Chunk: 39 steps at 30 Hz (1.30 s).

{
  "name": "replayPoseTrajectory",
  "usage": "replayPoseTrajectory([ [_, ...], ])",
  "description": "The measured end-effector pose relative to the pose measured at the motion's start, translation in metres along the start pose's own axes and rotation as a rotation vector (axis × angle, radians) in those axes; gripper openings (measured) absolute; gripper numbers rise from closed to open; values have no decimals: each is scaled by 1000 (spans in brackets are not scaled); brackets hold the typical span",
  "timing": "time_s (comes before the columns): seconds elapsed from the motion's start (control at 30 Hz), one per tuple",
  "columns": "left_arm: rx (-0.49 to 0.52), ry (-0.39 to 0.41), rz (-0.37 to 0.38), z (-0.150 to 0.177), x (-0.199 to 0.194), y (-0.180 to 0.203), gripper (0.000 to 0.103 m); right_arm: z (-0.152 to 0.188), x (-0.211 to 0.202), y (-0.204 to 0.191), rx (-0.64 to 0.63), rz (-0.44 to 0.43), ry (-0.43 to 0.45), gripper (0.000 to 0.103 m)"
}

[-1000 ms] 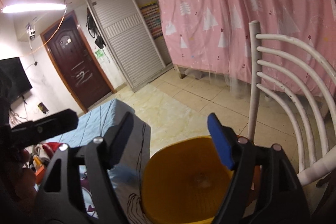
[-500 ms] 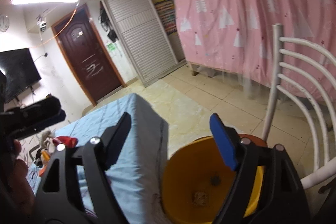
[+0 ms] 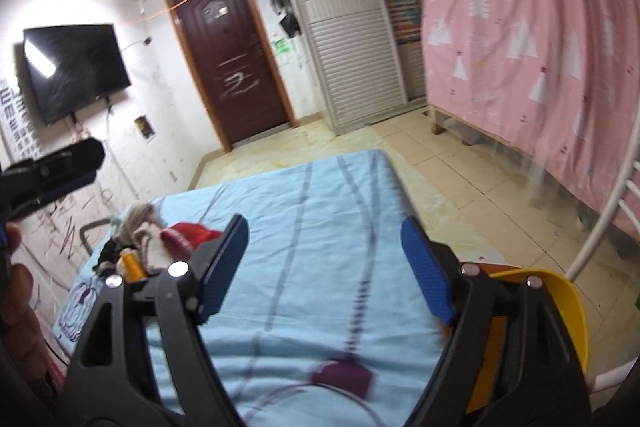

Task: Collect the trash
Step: 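Grasp the black sock with the left tool while the right tool grasps the red cloth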

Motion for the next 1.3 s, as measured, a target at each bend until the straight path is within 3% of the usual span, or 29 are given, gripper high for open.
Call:
replayPoseTrajectory([
  [0.37,-60,6,-164,-6,-16,-112,69,7,44,-64,-54,-96,-92,76],
  [0.83,-160,-82,-313,27,-7,-229,71,24,94,-120,-76,-189,-214,76],
  [1.0,-182,-141,-333,49,4,-248,71,32,108,-133,-90,-195,-244,76],
  [1.3,-114,-253,-352,88,37,-258,71,43,135,-145,-116,-196,-310,76],
])
Point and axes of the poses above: each gripper's, at about its wrist camera, not at the fingertips, and x roughly the way its jaws point, y to its right, z to its underside, the point moved 4 cm from there along x, roughly the way its jaws point, and after that the axes turned 8 degrees about y, right-handed, at the moved point
